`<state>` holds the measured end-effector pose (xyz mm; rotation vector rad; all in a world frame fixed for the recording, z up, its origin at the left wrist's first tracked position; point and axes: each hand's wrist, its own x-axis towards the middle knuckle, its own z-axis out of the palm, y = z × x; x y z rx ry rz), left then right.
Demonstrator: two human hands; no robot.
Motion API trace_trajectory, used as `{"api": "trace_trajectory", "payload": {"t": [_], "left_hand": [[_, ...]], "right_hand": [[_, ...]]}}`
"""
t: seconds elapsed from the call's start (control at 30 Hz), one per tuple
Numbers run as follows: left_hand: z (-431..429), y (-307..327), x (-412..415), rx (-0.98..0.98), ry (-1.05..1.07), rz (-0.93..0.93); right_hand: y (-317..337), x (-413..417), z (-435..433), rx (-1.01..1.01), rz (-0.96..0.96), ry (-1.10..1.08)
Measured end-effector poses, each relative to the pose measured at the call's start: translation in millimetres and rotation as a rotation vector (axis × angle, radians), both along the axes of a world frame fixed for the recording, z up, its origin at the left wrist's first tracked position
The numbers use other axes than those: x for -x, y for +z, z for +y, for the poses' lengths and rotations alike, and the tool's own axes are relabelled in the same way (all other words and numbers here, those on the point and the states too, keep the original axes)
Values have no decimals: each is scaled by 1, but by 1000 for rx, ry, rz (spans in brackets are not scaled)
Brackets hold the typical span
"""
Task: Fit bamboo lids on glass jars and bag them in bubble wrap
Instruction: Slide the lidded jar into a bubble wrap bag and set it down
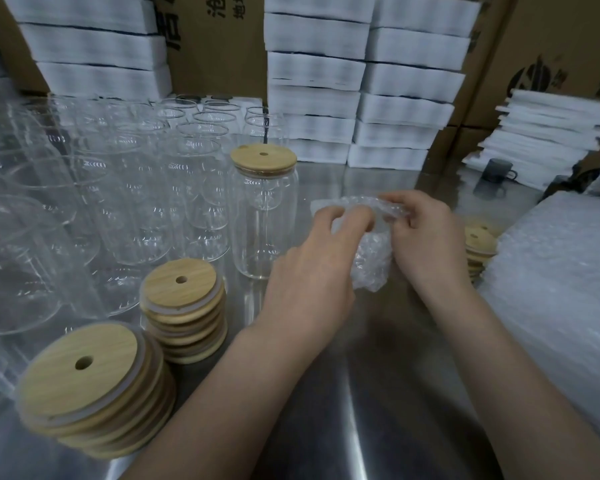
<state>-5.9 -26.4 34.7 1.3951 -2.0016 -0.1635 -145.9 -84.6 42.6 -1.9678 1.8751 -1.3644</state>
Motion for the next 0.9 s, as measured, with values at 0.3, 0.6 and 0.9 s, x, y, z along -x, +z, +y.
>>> {"api": "trace_trajectory", "payload": {"t": [0.3,0.6,0.9], "left_hand": [[-7,-4,3,-98,11,-62],[-10,-9,3,-10,162,173],[-14,-16,5,-151,168,327]], "right_hand": [[5,5,2,9,-64,-99],[14,-2,8,94,35,-16],[46,-84,7,-12,-38,595]]}}
